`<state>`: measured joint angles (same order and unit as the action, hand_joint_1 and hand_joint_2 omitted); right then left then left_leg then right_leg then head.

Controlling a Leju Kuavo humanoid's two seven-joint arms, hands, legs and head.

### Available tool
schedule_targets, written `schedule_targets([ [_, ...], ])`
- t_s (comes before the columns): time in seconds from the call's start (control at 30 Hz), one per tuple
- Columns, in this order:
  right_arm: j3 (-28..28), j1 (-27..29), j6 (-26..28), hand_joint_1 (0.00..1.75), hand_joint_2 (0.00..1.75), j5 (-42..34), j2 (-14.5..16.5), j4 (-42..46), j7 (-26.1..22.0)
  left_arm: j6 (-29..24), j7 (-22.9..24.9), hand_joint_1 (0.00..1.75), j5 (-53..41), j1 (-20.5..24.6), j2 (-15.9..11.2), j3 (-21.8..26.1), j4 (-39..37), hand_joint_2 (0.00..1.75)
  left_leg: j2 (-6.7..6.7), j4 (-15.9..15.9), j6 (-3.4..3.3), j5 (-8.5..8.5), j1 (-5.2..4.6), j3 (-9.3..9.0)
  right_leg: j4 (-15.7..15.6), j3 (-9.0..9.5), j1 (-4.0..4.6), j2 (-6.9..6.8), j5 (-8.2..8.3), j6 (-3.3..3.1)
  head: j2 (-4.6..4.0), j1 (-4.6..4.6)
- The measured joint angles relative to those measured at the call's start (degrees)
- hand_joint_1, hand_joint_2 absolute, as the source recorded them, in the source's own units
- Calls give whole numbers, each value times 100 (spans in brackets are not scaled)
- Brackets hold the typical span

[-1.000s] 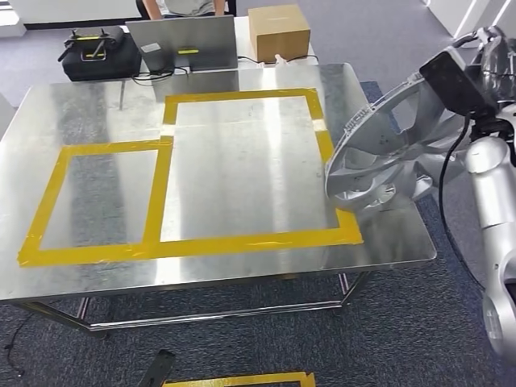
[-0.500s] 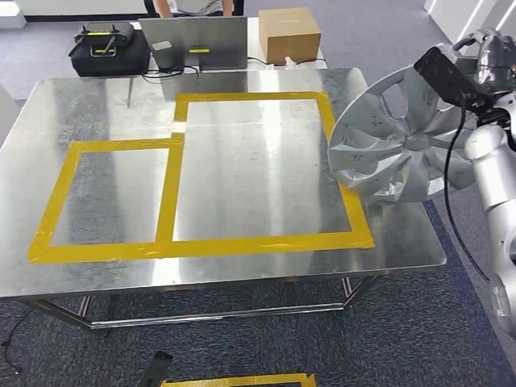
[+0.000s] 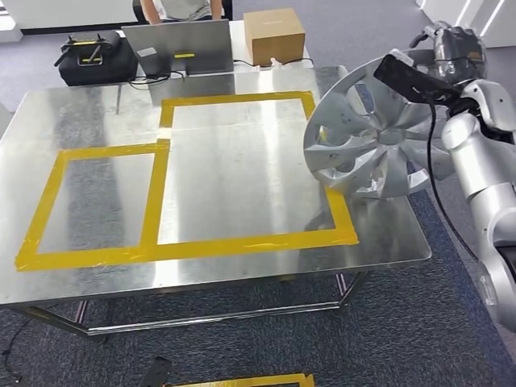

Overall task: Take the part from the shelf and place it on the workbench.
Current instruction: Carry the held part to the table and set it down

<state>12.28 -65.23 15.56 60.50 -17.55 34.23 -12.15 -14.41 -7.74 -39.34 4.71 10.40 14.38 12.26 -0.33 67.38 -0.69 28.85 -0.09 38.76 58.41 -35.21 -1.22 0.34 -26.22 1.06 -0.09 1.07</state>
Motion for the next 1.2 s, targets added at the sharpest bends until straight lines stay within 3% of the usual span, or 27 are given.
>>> schedule_targets([
  [0.07,68,-46,-10,175,175,7,54,-31,9,3,-1,0,7,-1,2,28,0,175,1,-660,-46,-219,-18,-316,4,0,20,-2,-4,32,0,4],
  [0.1,94,-60,-11,175,175,7,77,-46,9,3,-1,0,7,-4,3,47,0,175,-1,-790,-61,-236,-30,-371,3,-5,25,-6,-2,60,0,4],
  [0.17,136,-79,-8,175,175,11,107,-75,15,3,-2,0,9,-17,7,79,0,175,-8,-824,-97,-248,-39,-370,-21,-1,24,-16,13,128,0,7],
  [0.23,173,-84,2,175,175,22,121,-104,50,3,-2,0,2,-27,12,90,0,175,-13,-871,-160,-291,-20,-379,62,-64,17,-25,-76,185,0,16],
  [0.27,190,-85,13,175,175,29,129,-122,80,1,-7,0,1,-31,16,93,0,175,-13,-894,-187,-311,-7,-382,255,-164,16,-27,-202,204,0,25],
  [0.33,218,-86,77,175,175,38,168,-182,130,-26,-23,0,23,-54,25,106,-1,175,-12,-899,-212,-324,-8,-376,968,-501,13,-29,-549,226,0,39],
  [0.4,237,-85,174,175,175,51,228,-258,149,-85,-34,0,70,-95,29,147,-4,175,-9,-895,-216,-322,-19,-379,1530,-770,14,-29,-681,234,0,39],
  [0.43,242,-94,209,175,175,65,258,-291,151,-115,-30,0,88,-114,28,177,-5,175,-9,-894,-217,-320,-23,-383,1516,-775,14,-29,-594,228,0,41],
  [0.47,246,-112,230,175,175,86,293,-320,150,-143,-21,0,104,-130,28,206,-7,175,-11,-893,-217,-316,-26,-390,1274,-671,15,-30,-418,213,0,40],
  [0.53,260,-172,239,175,175,129,372,-372,146,-178,3,0,115,-144,28,243,-8,175,-13,-890,-203,-307,-40,-390,474,-279,26,-32,-71,166,0,39],
  [0.6,279,-229,238,175,175,169,458,-416,146,-195,22,0,114,-145,26,261,-9,175,-17,-881,-166,-304,-53,-372,-16,-22,47,-30,41,123,0,33],
  [0.73,341,-332,192,175,175,321,631,-527,191,-198,38,0,109,-165,14,314,-15,175,-17,-817,-41,-231,-38,-348,-107,36,35,-27,40,35,0,26],
  [0.8,393,-399,137,175,175,441,710,-594,239,-198,34,0,110,-169,6,355,-17,175,-11,-379,40,45,-17,-162,-128,51,10,-38,57,-6,0,3],
  [0.87,448,-442,95,175,175,528,759,-671,263,-198,33,0,114,-180,5,379,-22,175,-7,364,98,398,19,168,-127,50,6,-41,54,-24,0,-14],
  [0.9,473,-454,83,175,175,556,779,-706,267,-198,33,0,115,-189,4,386,-26,175,-6,622,116,472,38,282,-126,52,4,-39,53,-24,0,-13],
  [0.93,495,-464,77,175,175,571,797,-732,269,-198,33,0,116,-197,3,391,-28,175,-6,682,127,437,54,309,-124,54,1,-37,51,-23,0,-15],
  [0.97,510,-474,75,175,175,581,808,-751,270,-198,33,0,116,-201,1,395,-30,175,-5,519,133,299,68,232,-121,60,-4,-35,47,-17,0,-13],
  [1.07,542,-523,62,175,175,596,830,-792,274,-198,33,0,116,-201,1,404,-31,175,-8,-533,128,-185,87,-269,-88,67,-4,-30,18,48,0,-12],
  [1.13,562,-539,55,175,175,594,838,-821,280,-198,33,0,116,-206,3,408,-31,175,-18,-818,80,-232,66,-393,-82,55,6,-26,19,119,0,-10],
  [1.2,584,-537,51,175,175,591,841,-845,283,-198,33,0,116,-212,3,409,-31,175,-19,-844,-4,-251,56,-390,-109,45,-7,-25,29,186,0,-9],
])
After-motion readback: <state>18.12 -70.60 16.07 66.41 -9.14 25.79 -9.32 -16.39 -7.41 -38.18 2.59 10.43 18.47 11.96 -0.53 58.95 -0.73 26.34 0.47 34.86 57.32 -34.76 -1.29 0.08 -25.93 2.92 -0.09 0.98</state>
